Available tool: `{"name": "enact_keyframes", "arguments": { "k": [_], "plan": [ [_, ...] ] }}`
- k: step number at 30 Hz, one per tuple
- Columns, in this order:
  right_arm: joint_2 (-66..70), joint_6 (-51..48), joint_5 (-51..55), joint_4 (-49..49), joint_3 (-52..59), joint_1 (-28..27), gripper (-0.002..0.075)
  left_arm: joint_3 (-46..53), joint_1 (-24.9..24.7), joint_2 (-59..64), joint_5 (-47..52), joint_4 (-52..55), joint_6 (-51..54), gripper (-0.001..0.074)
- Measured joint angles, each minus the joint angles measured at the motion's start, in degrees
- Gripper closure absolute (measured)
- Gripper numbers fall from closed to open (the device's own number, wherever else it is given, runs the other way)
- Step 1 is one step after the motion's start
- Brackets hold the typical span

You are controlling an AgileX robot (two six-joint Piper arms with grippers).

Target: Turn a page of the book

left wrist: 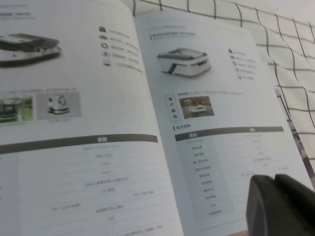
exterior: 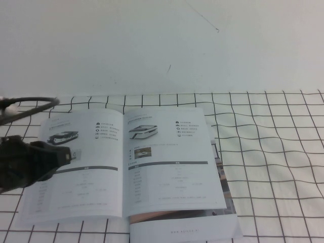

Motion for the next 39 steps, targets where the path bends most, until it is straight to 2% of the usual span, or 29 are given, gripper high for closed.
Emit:
{"name": "enact_keyframes", "arguments": {
  "k": [3, 9, 17, 20, 27, 33, 35, 39],
  "plan": [
    [7.2, -6.0, 7.6, 4.9, -5.6, 0.0, 0.0728, -3.0, 0.0, 5.8, 3.3, -2.4, 4.1, 0.0737],
    [24.2, -23.4, 23.1, 19.3, -16.2, 0.0, 0.0728, -7.8, 0.0, 14.4, 5.6, -2.5, 5.2, 0.0737],
    [45.9, -37.5, 27.0, 30.6, -24.1, 1.0, 0.0728, -12.0, 0.0, 22.0, 5.0, -2.4, 5.3, 0.0737],
    [52.0, -38.8, 24.6, 31.6, -26.4, 4.8, 0.0728, -12.9, 0.0, 24.8, 3.2, -2.2, 5.3, 0.0737],
    [65.8, -39.8, 18.6, 32.9, -31.8, 18.0, 0.0728, -13.1, 0.0, 29.9, 2.9, -1.8, 5.3, 0.0737],
    [79.1, -39.1, 19.8, 33.0, -40.4, 20.7, 0.0714, -13.1, 0.0, 34.1, 0.1, -3.3, 6.7, 0.0737],
    [82.6, -38.3, 20.6, 32.9, -43.2, 20.7, 0.0671, -13.1, 0.0, 35.3, -0.4, -5.6, 8.5, 0.0737],
    [88.7, -35.7, 21.9, 32.7, -48.7, 20.7, 0.0524, -13.1, 0.0, 37.0, -2.5, -9.7, 12.4, 0.0737]
  ]
}}
